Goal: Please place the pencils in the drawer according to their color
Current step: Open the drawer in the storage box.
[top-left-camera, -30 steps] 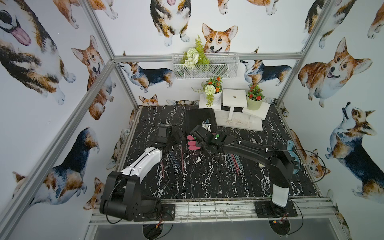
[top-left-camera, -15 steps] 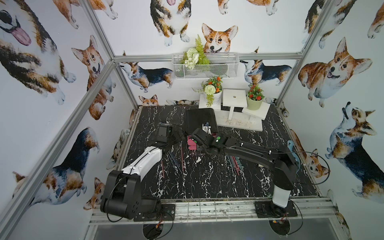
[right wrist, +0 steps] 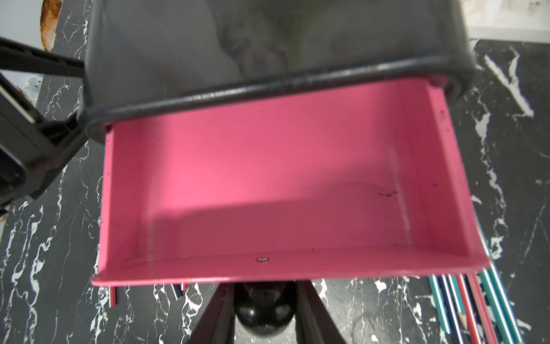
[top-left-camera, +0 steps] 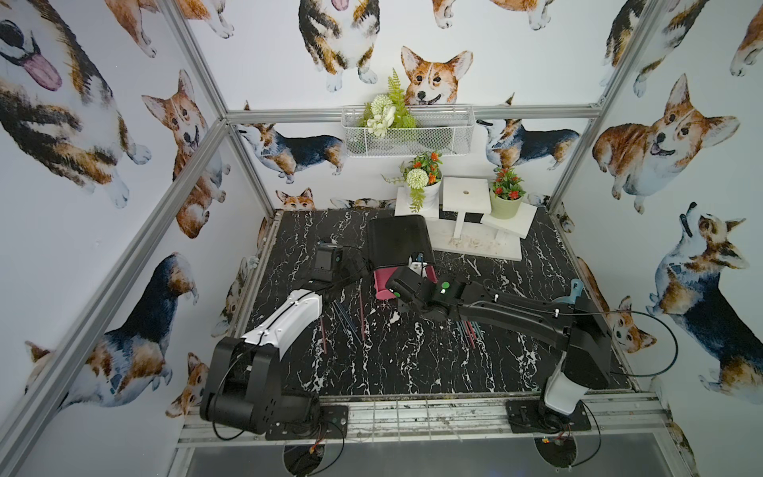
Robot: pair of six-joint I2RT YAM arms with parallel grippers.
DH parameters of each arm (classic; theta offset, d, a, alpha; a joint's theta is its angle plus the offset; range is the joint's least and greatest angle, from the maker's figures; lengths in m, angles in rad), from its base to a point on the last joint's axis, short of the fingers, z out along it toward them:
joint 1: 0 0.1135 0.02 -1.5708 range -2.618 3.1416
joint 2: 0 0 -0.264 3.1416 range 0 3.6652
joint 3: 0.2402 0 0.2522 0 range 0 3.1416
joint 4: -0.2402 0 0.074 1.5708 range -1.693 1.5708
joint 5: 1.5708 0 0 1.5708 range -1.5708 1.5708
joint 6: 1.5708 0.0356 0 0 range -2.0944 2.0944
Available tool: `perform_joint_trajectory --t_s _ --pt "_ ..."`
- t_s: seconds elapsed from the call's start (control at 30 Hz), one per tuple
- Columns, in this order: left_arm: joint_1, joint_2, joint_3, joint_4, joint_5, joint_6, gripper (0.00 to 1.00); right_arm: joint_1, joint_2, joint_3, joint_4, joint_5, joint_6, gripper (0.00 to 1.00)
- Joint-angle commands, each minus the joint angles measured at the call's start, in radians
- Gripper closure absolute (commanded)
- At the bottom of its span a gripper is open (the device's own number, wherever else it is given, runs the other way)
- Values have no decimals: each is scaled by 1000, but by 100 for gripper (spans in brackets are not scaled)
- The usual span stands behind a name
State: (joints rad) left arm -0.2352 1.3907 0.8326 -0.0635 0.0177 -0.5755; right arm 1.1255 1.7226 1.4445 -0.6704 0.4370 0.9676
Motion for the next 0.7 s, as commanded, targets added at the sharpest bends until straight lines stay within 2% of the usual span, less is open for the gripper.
perform_joint_trajectory --t_s 0.0,0.3,0.57,0.67 --pt "-1 1 7 13 7 10 0 7 -16 -13 -68 1 65 89" --pt "-1 -2 7 10 7 12 0 22 -37 -33 -81 1 88 86" --pt "0 -5 9 4 -2 12 0 28 -42 -34 -80 4 82 69" --pt "-1 -7 8 4 -4 11 0 27 -35 -30 -79 -2 77 67"
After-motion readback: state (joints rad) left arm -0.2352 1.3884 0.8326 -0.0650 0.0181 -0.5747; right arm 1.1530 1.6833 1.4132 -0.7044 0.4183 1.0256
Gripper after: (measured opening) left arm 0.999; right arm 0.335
